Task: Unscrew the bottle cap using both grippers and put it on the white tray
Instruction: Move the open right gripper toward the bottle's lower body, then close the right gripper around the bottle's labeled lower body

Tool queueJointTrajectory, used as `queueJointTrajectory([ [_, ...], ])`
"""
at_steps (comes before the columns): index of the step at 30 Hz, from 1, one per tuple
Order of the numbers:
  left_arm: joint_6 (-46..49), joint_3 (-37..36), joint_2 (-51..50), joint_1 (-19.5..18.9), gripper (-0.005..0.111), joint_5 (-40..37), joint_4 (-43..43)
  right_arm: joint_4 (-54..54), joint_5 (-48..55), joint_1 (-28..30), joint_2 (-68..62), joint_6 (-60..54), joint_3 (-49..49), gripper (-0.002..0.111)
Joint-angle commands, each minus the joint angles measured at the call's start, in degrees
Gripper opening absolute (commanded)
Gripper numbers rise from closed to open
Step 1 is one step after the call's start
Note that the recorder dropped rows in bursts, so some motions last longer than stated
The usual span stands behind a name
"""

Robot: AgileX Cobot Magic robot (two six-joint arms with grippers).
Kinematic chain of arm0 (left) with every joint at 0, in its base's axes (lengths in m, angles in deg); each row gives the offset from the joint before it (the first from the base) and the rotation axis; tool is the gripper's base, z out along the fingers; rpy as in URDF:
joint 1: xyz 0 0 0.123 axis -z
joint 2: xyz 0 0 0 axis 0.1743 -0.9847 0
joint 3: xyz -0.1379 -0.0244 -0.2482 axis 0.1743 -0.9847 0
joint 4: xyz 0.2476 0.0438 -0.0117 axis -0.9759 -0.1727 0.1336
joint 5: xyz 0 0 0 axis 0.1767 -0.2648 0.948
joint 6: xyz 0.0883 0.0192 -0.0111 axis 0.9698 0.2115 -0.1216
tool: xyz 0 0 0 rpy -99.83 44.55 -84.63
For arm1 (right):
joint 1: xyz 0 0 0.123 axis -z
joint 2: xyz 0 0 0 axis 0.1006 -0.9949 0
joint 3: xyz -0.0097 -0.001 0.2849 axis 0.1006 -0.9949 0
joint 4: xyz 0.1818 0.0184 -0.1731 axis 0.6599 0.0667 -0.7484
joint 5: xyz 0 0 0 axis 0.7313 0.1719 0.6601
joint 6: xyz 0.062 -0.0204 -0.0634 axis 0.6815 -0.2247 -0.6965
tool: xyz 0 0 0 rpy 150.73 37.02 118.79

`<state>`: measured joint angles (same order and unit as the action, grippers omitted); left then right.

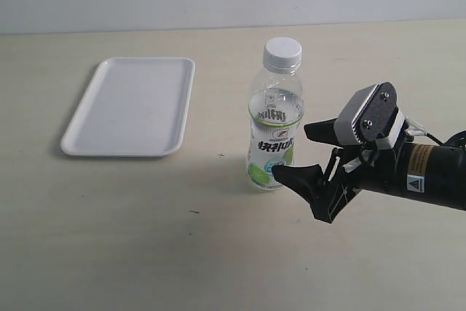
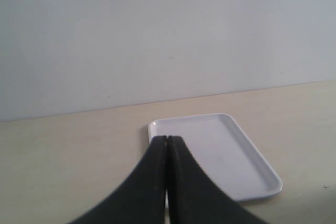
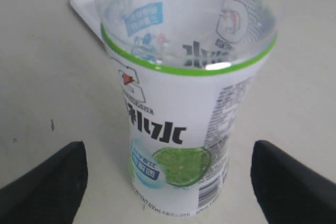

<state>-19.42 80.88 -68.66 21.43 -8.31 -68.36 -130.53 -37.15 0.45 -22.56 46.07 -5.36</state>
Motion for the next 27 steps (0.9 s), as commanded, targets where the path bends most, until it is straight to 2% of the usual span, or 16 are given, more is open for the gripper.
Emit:
queueJointTrajectory([
  [1, 0.04, 0.14, 0.31, -0.1, 0.0, 0.29, -0.09, -0.48, -0.96, -0.06, 0.02, -0.32, 0.3, 0.08],
  [12, 0.04, 0.14, 0.31, -0.1, 0.0, 0.29, -0.09, -1.22, -3.34, -0.06, 0.02, -0.43, 0.3, 0.08],
  [17, 0.04, 0.14, 0.31, -0.1, 0.0, 0.29, -0.09, -1.72, -5.0, -0.06, 0.02, -0.51, 0.3, 0.087],
  [27, 0.04, 0.14, 0.31, -0.1, 0.0, 0.29, -0.09, -1.61, -5.22, -0.06, -7.14, -0.03, 5.28, 0.086],
])
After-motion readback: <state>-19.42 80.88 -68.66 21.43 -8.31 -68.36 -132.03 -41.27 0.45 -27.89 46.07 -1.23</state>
